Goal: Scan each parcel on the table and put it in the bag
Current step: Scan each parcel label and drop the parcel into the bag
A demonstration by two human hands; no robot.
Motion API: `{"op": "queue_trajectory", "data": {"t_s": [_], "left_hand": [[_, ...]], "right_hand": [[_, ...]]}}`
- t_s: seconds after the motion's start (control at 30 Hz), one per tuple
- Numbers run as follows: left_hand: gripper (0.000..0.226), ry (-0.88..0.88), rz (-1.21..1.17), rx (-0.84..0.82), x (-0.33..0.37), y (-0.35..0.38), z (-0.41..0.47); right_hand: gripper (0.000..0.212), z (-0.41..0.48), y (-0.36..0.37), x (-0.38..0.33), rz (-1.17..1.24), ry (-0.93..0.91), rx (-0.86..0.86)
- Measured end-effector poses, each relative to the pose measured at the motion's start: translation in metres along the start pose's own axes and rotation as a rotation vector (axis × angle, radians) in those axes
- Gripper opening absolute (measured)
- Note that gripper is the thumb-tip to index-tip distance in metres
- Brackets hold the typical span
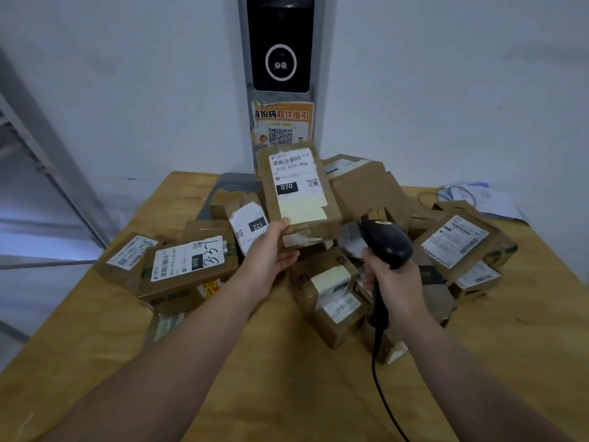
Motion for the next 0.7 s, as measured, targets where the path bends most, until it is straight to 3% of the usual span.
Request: {"op": "queue_trajectory", "data": {"t_s": [0.17,0.3,0.43,0.5,0.6,0.7], "left_hand": [[0.047,0.116,0.242,-0.046,-0.003,-0.024,-0.004],[0.04,0.081,0.477,-0.131,-0.02,-0.036,-0.02],[0.05,0.041,0.583,-0.278,-0.041,-0.029,-0.041],[0.059,-0.007,0.586,-0.305,-0.053,-0.024,-0.048],[0.092,-0.002,0.459,-0.257,-0.063,-0.013,-0.06],[0.082,0.057,0.254,-0.133,-0.067,-0.003,-0.067]], "right_hand": [[0.027,-0.012,0.002,-0.007,0.07,-0.058,-0.027],[0.018,-0.026,0.001,-0.01,0.066,-0.118,-0.154],[0.038,-0.04,0.001,-0.004,0.192,-0.072,-0.361],[0.043,-0.045,-0.005,0.004,0.212,-0.013,-0.407],[0.043,-0.053,-0.024,0.017,0.17,0.022,-0.409],[0.032,-0.065,-0.047,0.03,0.153,0.072,-0.415]]}}
Point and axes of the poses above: each hand's wrist, its own z-axis towards the middle knuckle, its own y-axis out of the palm, x = y × z, the point moved 3 cm from there along z, towards the middle knuckle, and after that the axes turned 2 degrees about -y, right-handed, at the moved point
